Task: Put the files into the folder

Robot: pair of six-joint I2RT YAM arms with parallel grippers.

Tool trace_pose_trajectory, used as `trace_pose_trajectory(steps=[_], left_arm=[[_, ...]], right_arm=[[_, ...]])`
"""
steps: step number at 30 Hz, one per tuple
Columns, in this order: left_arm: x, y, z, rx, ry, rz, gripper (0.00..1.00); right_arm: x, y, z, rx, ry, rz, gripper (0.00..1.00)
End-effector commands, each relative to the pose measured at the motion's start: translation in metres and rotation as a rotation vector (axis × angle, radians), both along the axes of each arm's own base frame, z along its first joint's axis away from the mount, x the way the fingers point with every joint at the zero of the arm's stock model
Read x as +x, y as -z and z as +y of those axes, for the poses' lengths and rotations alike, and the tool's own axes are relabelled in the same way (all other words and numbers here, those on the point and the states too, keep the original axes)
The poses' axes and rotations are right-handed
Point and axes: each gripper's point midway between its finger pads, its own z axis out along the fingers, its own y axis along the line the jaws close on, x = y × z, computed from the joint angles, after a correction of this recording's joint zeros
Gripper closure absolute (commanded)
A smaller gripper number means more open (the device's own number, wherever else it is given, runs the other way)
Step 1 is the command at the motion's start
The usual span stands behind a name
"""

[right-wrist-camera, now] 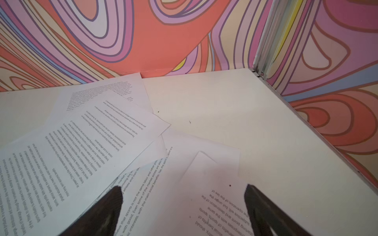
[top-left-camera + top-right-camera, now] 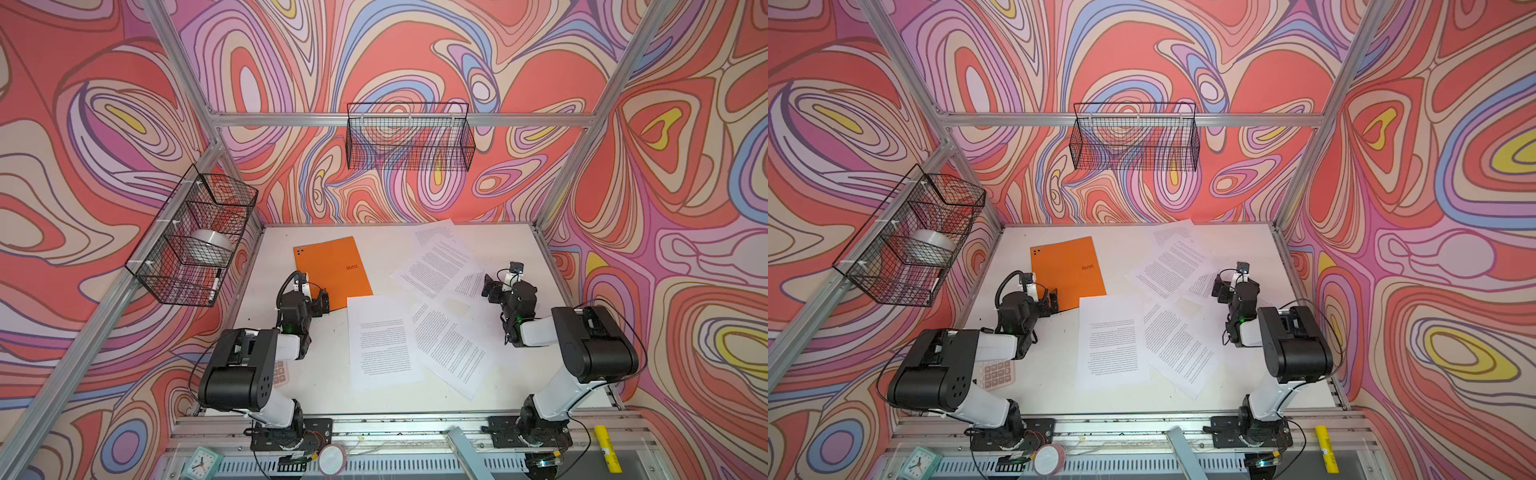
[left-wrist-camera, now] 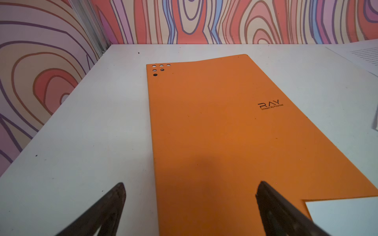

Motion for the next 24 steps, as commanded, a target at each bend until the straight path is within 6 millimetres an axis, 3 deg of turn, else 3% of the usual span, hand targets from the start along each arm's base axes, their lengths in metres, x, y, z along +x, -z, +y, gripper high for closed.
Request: trace_pose_trajectory(steps=[1,24], left_arm=[[0.0057,-0.0076,-0.0004,0.008,0.014,-0.018,0.0],[0.0056,-0.0075,-0.0009,0.009,0.017,-0.019,0.0]], right_arm=[[0.0008,-0.0022,-0.0008,-0.018,0.008,-0.008,0.02],[0.0014,0.0,0.0002,-0.018,0.002,0.0,0.02]])
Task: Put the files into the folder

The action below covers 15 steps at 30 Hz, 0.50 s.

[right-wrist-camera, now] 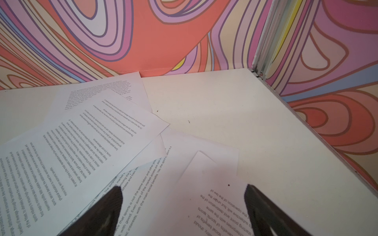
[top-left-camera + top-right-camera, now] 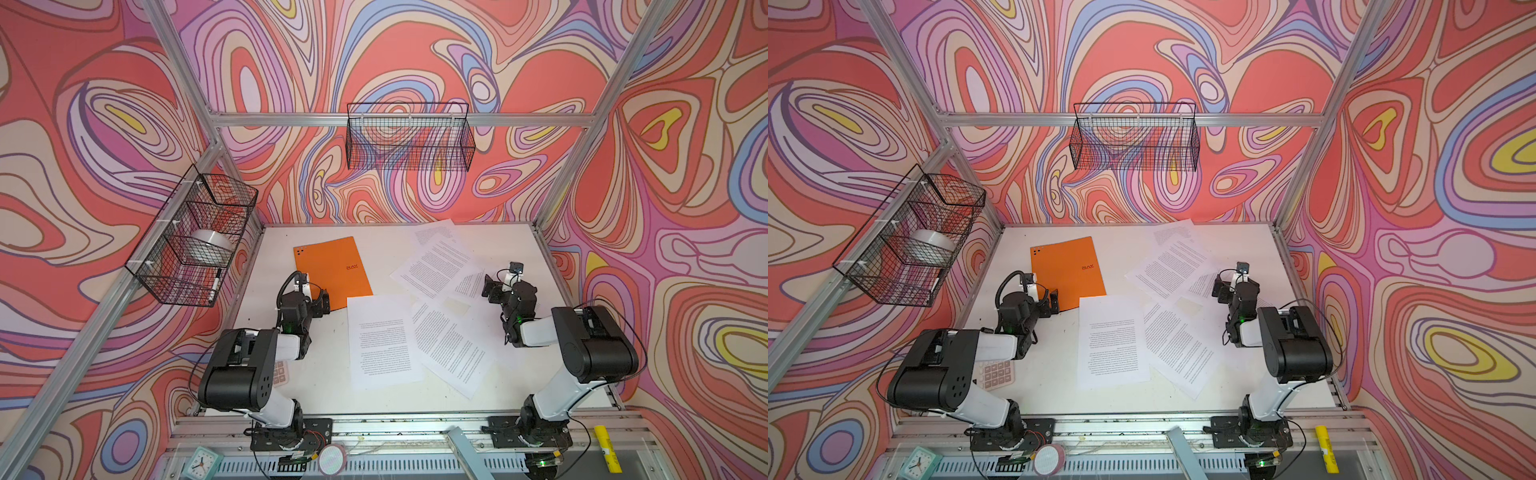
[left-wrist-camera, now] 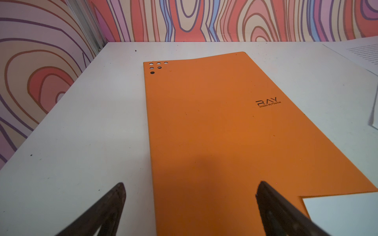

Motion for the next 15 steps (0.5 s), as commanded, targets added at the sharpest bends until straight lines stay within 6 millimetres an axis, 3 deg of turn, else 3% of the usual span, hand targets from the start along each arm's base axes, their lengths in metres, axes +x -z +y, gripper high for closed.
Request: trace_pose_trajectory(steps=[1,13,15], left_arm=[[0.006,-0.009,0.0,0.012,0.011,-0.025,0.0],[0.006,-0.012,0.01,-0.012,-0.033,-0.019,0.0],[0.006,-0.034,0.016,0.078,-0.13,0.048,0.0]], right_arm=[[0.002,0.0,0.0,-0.012,0.001,-0.002,0.02],[0.001,0.0,0.0,-0.01,0.002,-0.002,0.02],[0.002,-0.003,0.001,-0.006,0.0,-0.009,0.02]])
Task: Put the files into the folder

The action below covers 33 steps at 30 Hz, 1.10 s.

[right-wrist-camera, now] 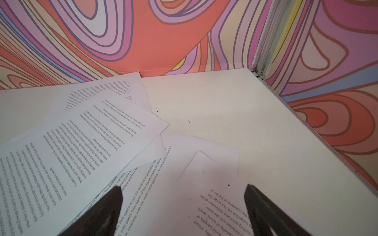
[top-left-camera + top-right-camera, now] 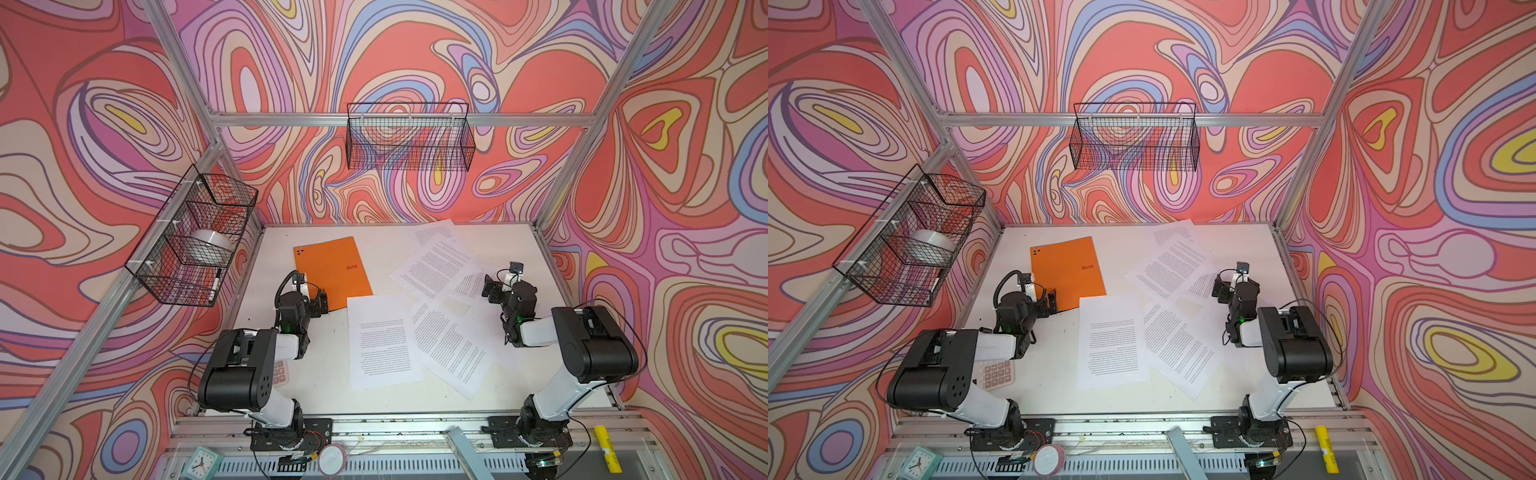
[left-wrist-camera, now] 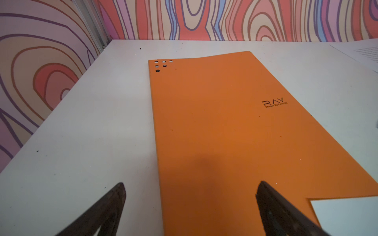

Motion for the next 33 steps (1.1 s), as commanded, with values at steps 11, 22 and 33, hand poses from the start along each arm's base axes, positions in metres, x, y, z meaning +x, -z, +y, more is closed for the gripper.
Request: trace_pose_trajectory(steps=[11,22,33], left_arm=[[-0.035,-0.084,-0.007,-0.262,-0.357,0.213,0.0],[-0.052,-0.048,-0.01,-0.469,-0.361,0.465,0.0],[0.025,-0.001,0.024,-0.469,-0.366,0.529,0.05]], right_arm=[[-0.019,-0.116,-0.038,0.318,0.495,0.105,0.01],[-0.033,-0.036,0.219,0.229,-0.195,0.581,0.12],[-0.045,0.032,0.352,0.099,-0.543,0.786,0.15]])
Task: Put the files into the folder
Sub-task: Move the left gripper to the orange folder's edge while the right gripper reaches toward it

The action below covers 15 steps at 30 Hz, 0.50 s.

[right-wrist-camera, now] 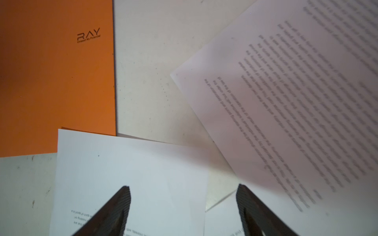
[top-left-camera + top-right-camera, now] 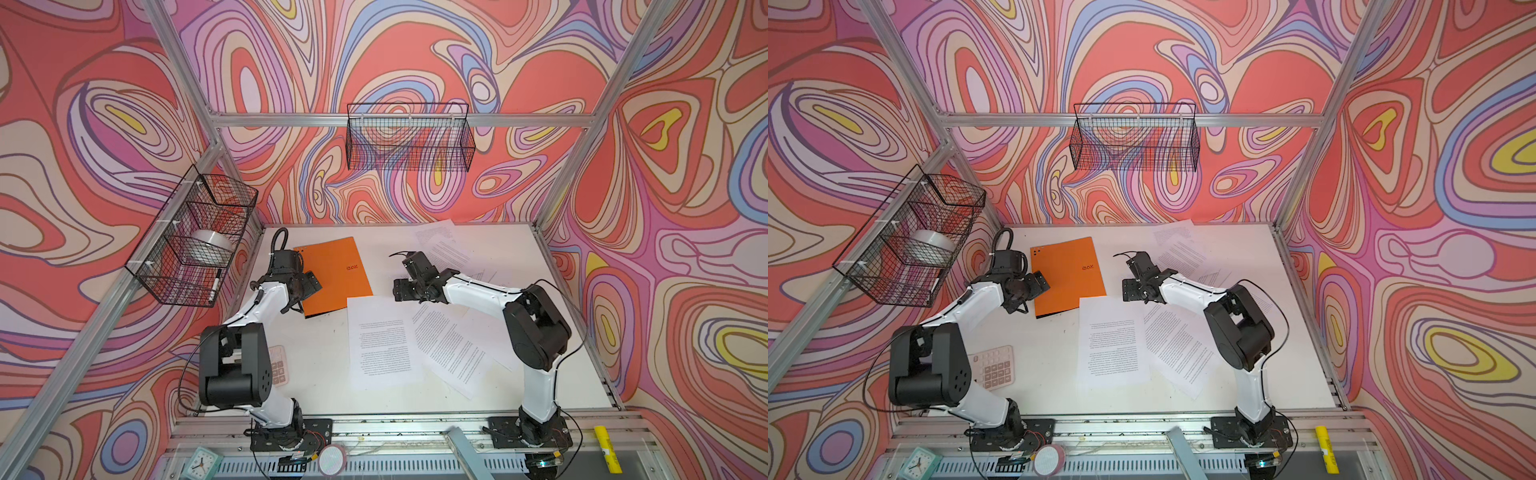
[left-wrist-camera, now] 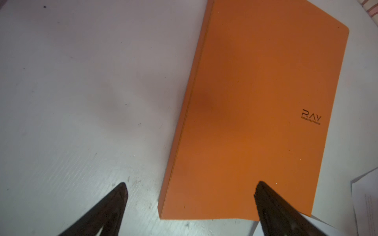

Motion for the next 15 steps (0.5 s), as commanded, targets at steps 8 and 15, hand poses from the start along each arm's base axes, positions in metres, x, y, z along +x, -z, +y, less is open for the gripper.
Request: trace_pose_trajectory(steps=[8,15], left_arm=[[0.076,0.021,0.004,-0.07,0.113,-0.02,0.04],[0.108,0.035,-0.005,-0.147,0.156,0.003,0.05]], right_arm=[[-0.043,0.035,0.035,-0.073,-0.168,0.097,0.12],[-0.055,0.055,0.016,-0.135,-0.136,0.129,0.11]])
